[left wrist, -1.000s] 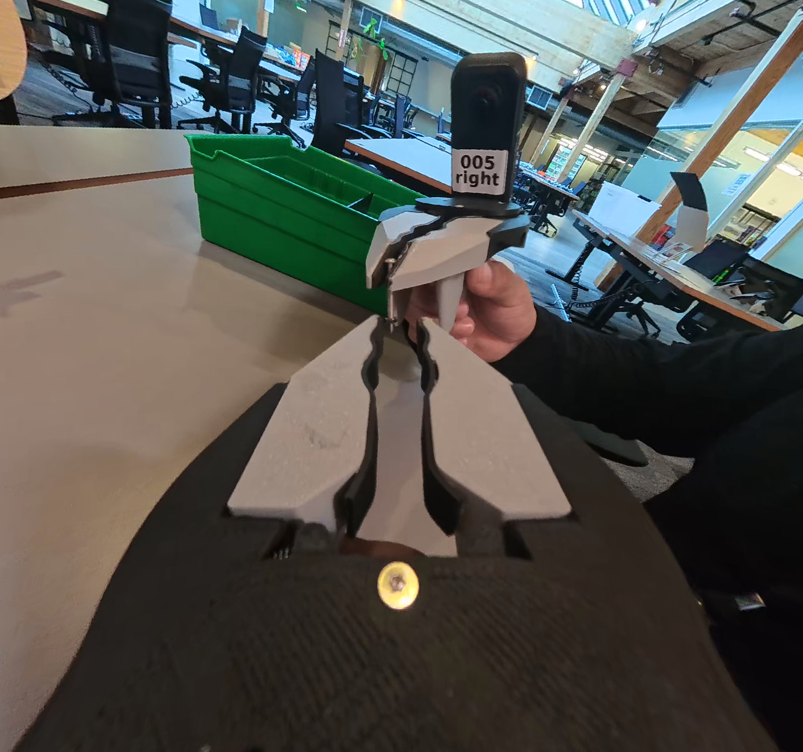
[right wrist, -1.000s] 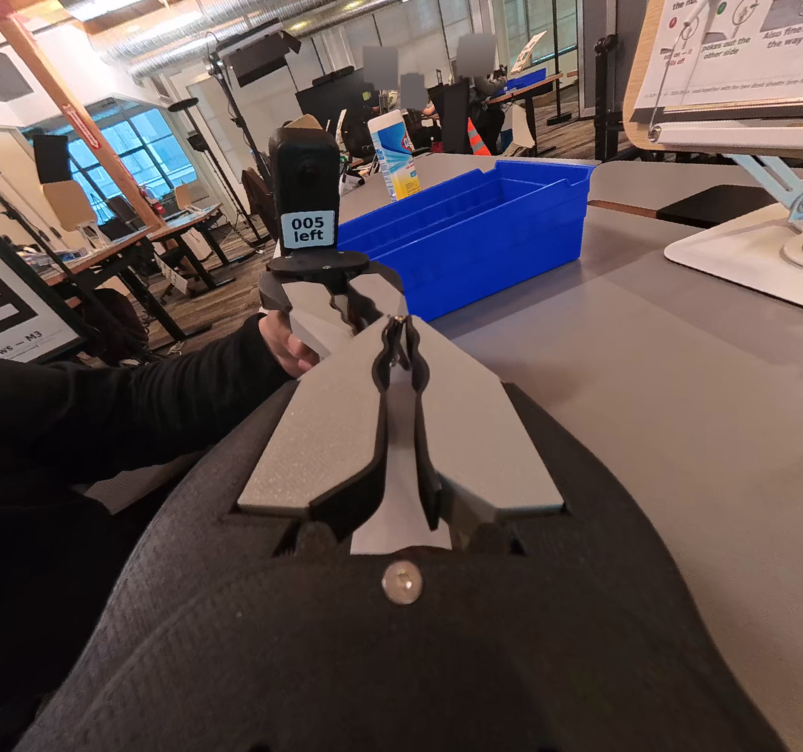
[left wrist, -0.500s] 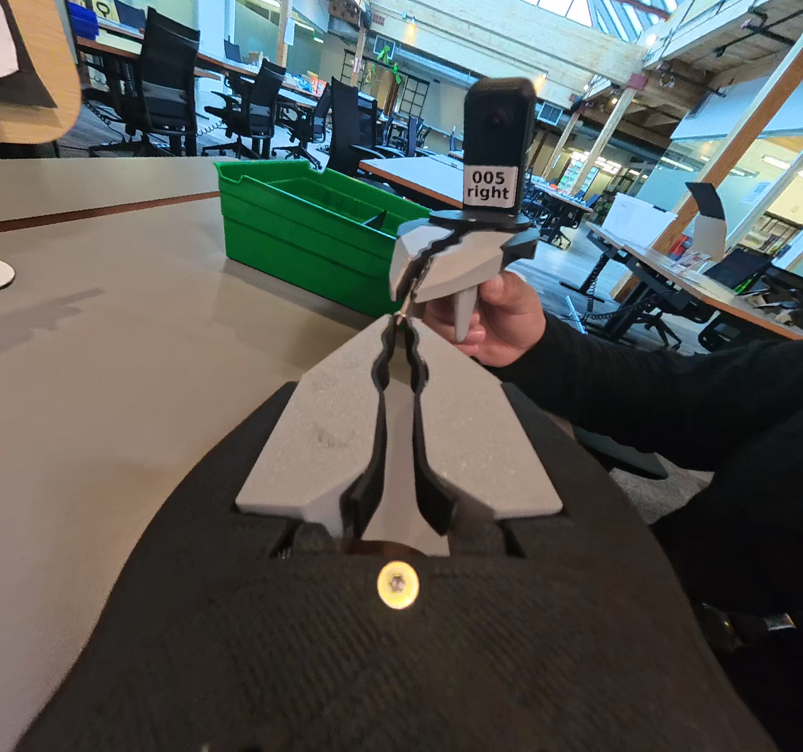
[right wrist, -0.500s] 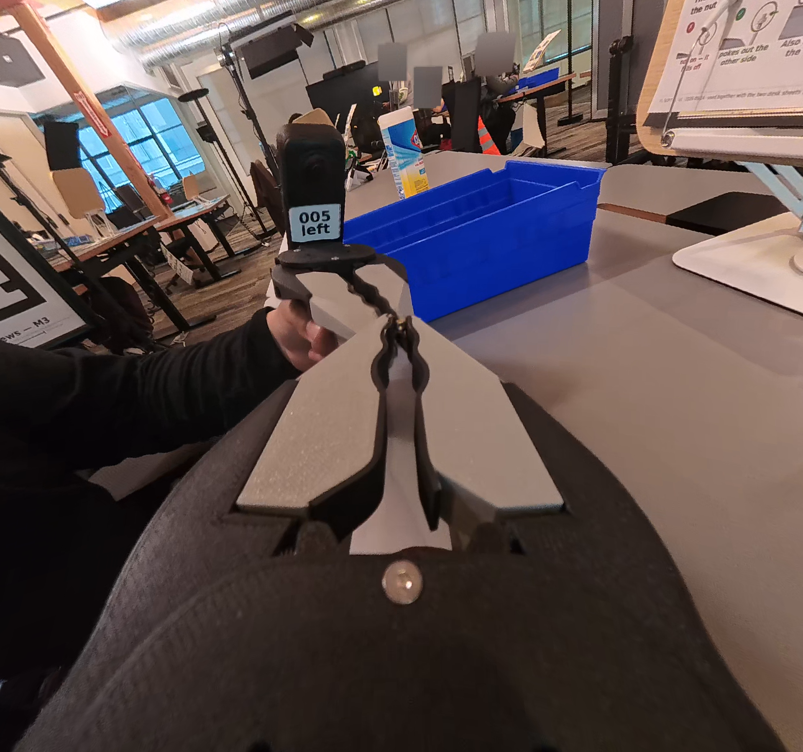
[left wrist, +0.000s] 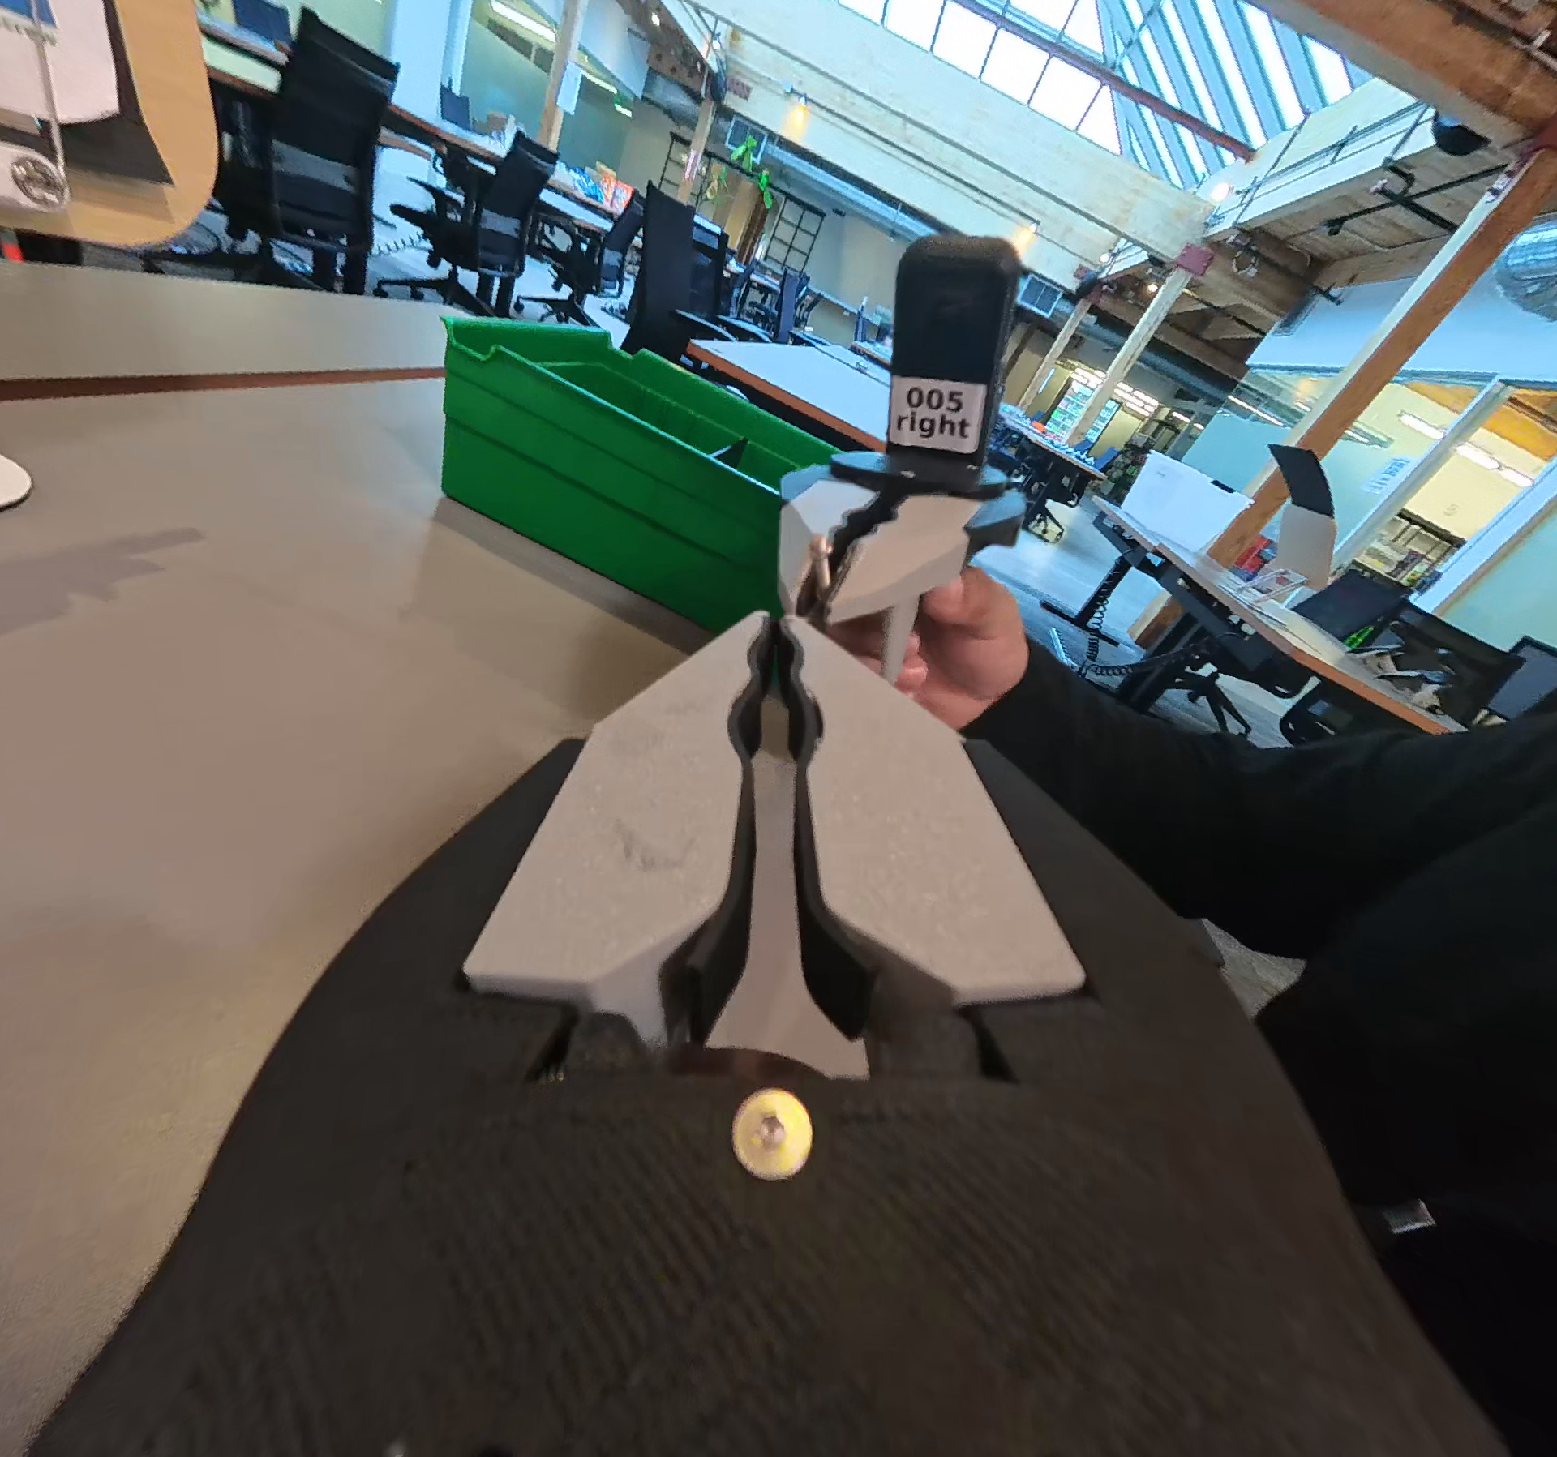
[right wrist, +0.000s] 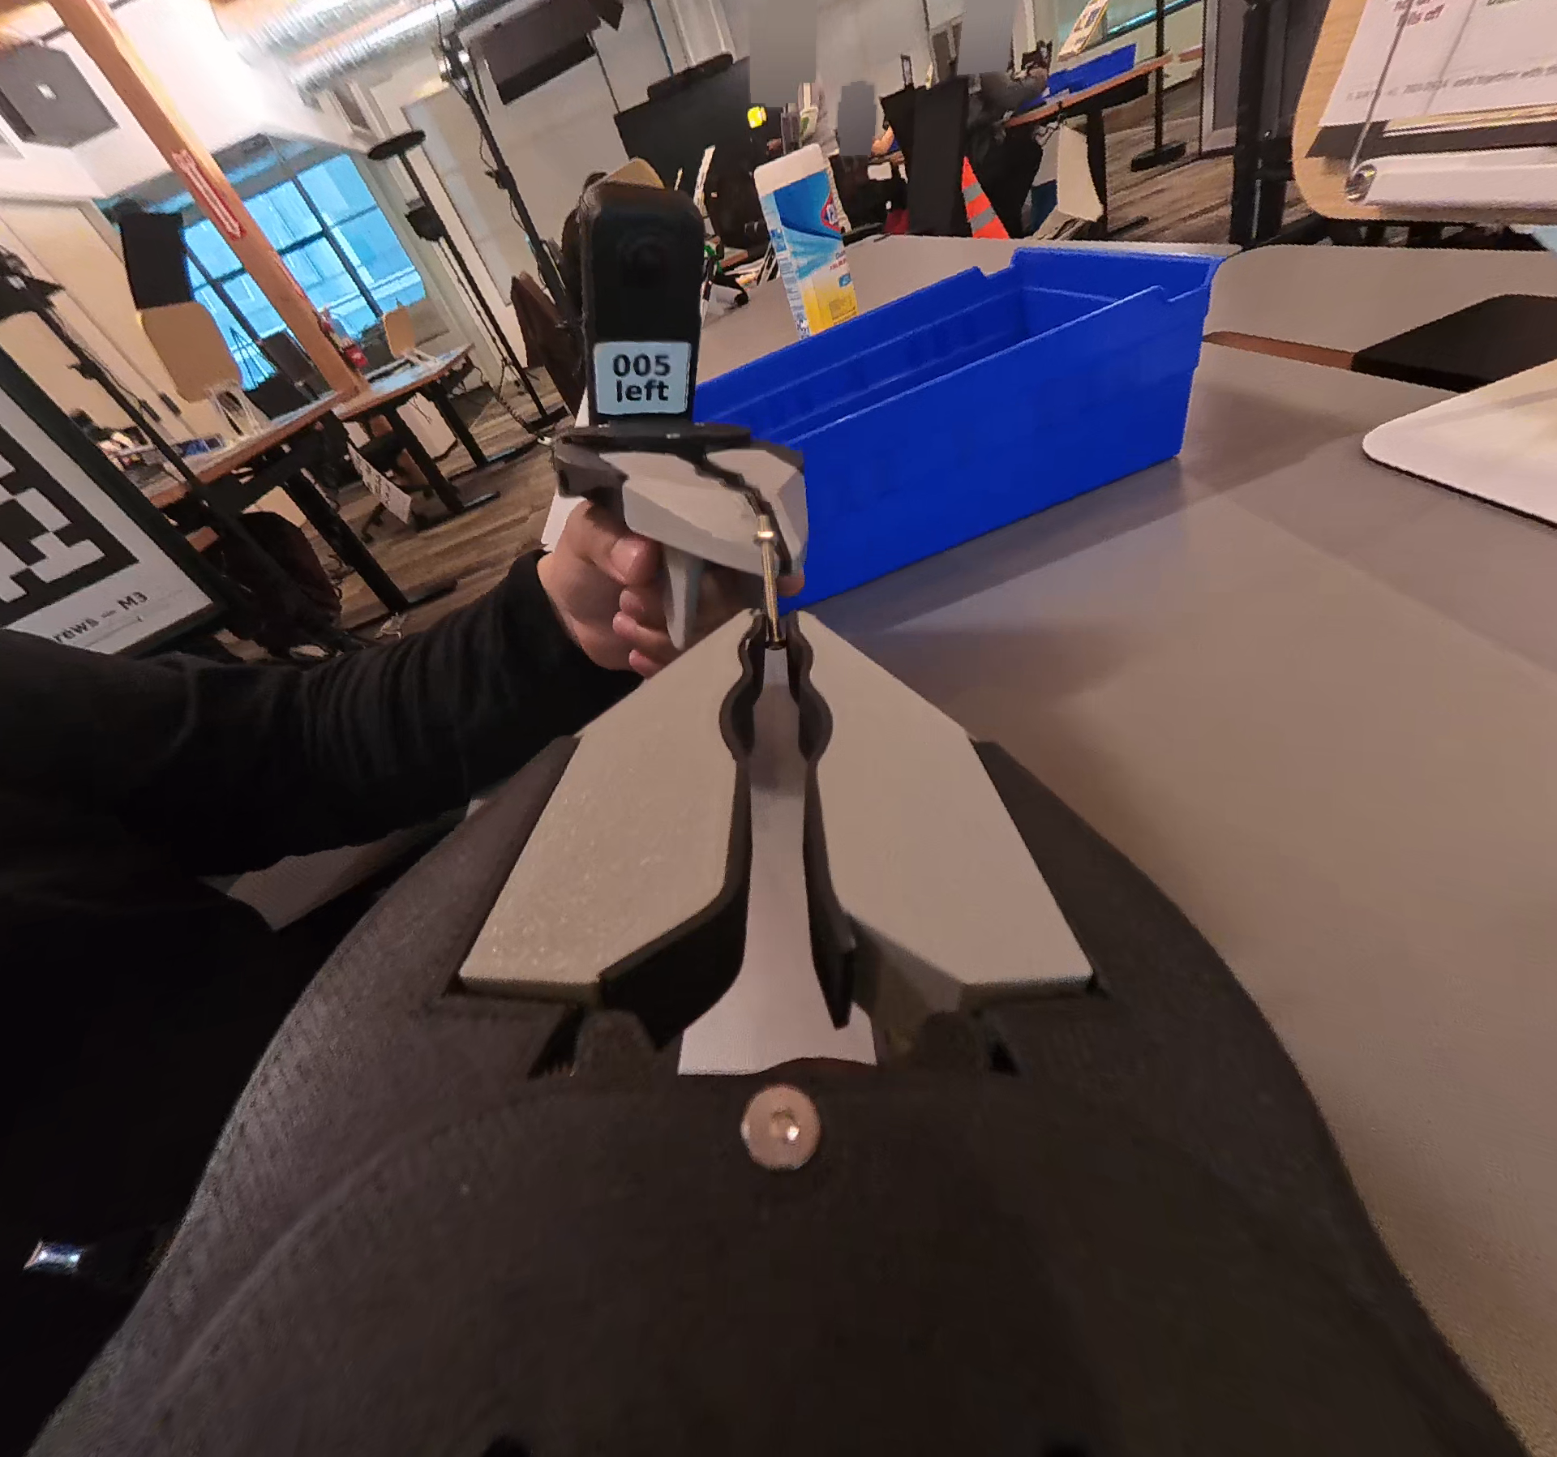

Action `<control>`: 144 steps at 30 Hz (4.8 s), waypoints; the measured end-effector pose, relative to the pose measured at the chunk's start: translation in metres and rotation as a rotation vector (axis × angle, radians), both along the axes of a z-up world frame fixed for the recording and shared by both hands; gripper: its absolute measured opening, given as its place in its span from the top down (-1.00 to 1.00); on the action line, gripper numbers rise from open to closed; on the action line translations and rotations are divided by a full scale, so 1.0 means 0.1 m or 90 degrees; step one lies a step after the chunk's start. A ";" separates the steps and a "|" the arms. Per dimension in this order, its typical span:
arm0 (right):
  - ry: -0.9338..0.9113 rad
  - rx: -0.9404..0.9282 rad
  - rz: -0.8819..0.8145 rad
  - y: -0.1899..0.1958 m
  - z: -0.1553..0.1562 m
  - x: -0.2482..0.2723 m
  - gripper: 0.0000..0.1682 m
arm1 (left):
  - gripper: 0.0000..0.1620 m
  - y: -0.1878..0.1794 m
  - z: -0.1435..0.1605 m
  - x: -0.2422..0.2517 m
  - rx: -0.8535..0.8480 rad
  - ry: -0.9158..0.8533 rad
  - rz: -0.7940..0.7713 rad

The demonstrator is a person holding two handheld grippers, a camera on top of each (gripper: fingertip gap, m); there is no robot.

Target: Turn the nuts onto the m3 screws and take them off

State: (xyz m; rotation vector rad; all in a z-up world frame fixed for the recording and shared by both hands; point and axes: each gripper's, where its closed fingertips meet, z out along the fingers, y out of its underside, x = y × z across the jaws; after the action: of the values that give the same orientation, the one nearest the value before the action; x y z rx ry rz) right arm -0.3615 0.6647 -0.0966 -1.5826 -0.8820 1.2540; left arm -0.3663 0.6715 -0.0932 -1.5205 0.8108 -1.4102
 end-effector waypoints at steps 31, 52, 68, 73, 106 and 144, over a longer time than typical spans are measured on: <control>0.050 -0.079 0.055 -0.09 -0.03 -0.16 0.98 | 1.00 -0.14 0.07 0.13 0.060 -0.023 -0.013; -0.038 0.005 -0.010 0.02 -0.11 -0.06 0.97 | 1.00 -0.10 -0.28 0.21 0.060 0.120 -0.003; 0.023 -0.039 -0.015 0.06 -0.02 -0.01 0.98 | 0.92 -0.09 -0.22 0.23 0.035 0.083 0.000; 0.019 -0.033 -0.018 0.06 -0.02 -0.02 0.98 | 1.00 -0.08 -0.22 0.22 0.048 0.086 0.005; 0.032 -0.036 -0.016 0.06 0.00 -0.02 0.84 | 1.00 0.00 -0.20 0.17 0.060 0.084 0.042; 0.051 -0.003 -0.033 0.07 0.08 -0.04 0.72 | 1.00 0.02 -0.11 0.15 0.075 0.064 0.066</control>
State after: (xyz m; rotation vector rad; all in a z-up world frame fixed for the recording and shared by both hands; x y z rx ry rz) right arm -0.3660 0.6720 -0.0891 -1.5394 -0.7830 1.2745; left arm -0.3512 0.6740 -0.1041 -1.5295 0.8490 -1.1981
